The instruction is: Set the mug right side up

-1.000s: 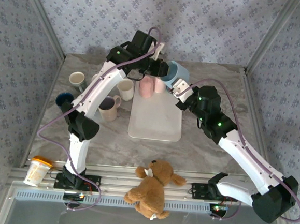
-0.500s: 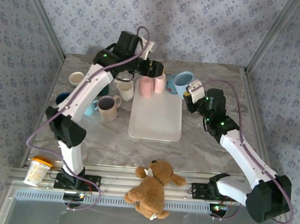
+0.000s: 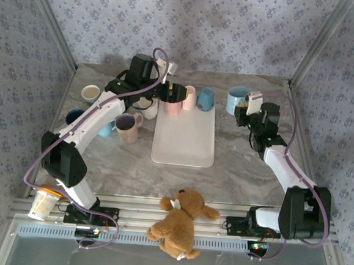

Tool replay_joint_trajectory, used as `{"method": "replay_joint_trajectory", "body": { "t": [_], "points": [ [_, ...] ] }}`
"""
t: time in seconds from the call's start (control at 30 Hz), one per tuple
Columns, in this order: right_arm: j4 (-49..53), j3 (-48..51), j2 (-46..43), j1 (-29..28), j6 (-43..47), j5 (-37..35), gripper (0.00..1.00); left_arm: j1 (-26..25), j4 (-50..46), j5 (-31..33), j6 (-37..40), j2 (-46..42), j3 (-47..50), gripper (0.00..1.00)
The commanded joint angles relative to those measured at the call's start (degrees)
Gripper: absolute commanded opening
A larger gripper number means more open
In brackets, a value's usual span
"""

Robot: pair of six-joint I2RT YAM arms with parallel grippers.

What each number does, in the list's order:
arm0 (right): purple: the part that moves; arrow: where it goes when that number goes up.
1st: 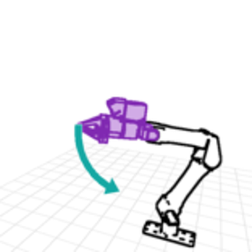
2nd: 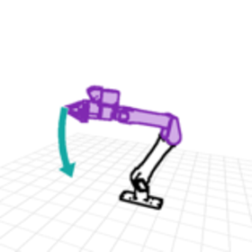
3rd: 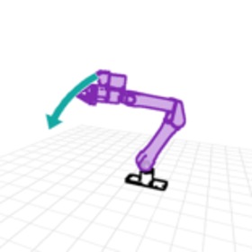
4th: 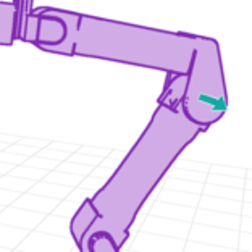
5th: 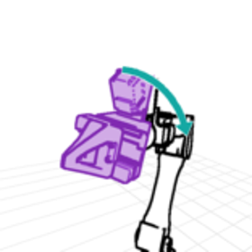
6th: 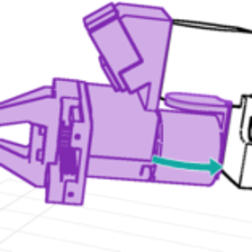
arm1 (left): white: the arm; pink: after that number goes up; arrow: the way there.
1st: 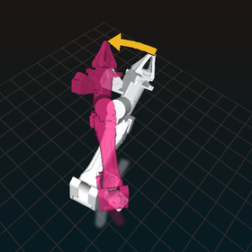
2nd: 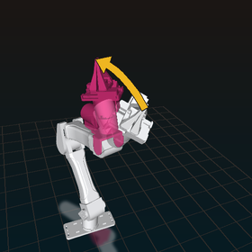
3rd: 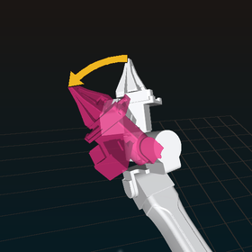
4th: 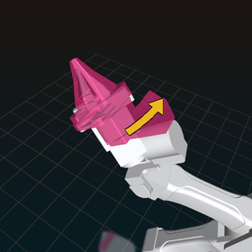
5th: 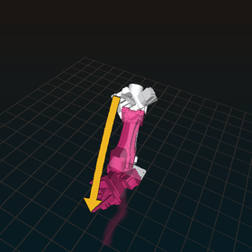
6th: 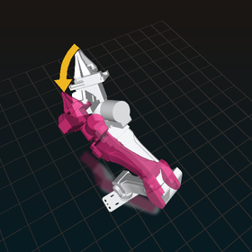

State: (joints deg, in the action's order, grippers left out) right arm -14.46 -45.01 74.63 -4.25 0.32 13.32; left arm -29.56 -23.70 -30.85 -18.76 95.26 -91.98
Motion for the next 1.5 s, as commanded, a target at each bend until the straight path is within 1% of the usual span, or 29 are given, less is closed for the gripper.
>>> {"method": "replay_joint_trajectory", "body": {
  "t": [0.0, 0.3, 0.53, 0.63, 0.97, 1.2, 1.3, 1.4, 1.47],
  "points": [
    [-11.0, -2.3, 2.7, 1.8, -3.8, 2.6, 0.0, 0.4, 2.4, -1.1, -0.7, -1.9, 0.8, 0.65],
    [-16.3, -5.8, 13.5, 2.8, -3.3, 4.5, 0.0, 0.4, 1.5, -0.1, -0.7, -0.8, 2.8, 0.65],
    [-26.2, -6.5, 21.3, 3.2, -2.9, 5.7, 0.0, 0.4, 2.1, -0.5, -1.3, 0.0, 3.6, 0.65],
    [-28.3, -7.6, 24.4, 3.5, -3.5, 6.2, 0.0, 0.3, 2.7, -0.5, -1.6, 0.3, 3.7, 0.65],
    [-32.4, -11.1, 31.5, 4.6, -3.1, 7.5, 0.0, 0.4, 2.5, -0.7, -1.4, 0.5, 3.5, 0.65],
    [-35.4, -11.9, 35.6, 5.2, -4.9, 9.4, 0.0, 0.4, 2.7, -0.5, -1.4, 0.6, 3.7, 0.65],
    [-35.2, -11.8, 36.0, 5.2, -4.9, 9.4, 0.07, 0.4, 2.7, -0.4, -1.4, 0.6, 3.7, 0.65],
    [-35.8, -11.2, 35.8, 5.2, -4.9, 8.7, 0.18, 0.5, 2.6, -0.5, -1.4, 0.6, 3.5, 0.65],
    [-35.5, -11.0, 35.4, 5.2, -5.0, 8.2, 0.28, 0.5, 2.6, -0.5, -1.4, 0.7, 3.3, 0.65]
  ]
}}
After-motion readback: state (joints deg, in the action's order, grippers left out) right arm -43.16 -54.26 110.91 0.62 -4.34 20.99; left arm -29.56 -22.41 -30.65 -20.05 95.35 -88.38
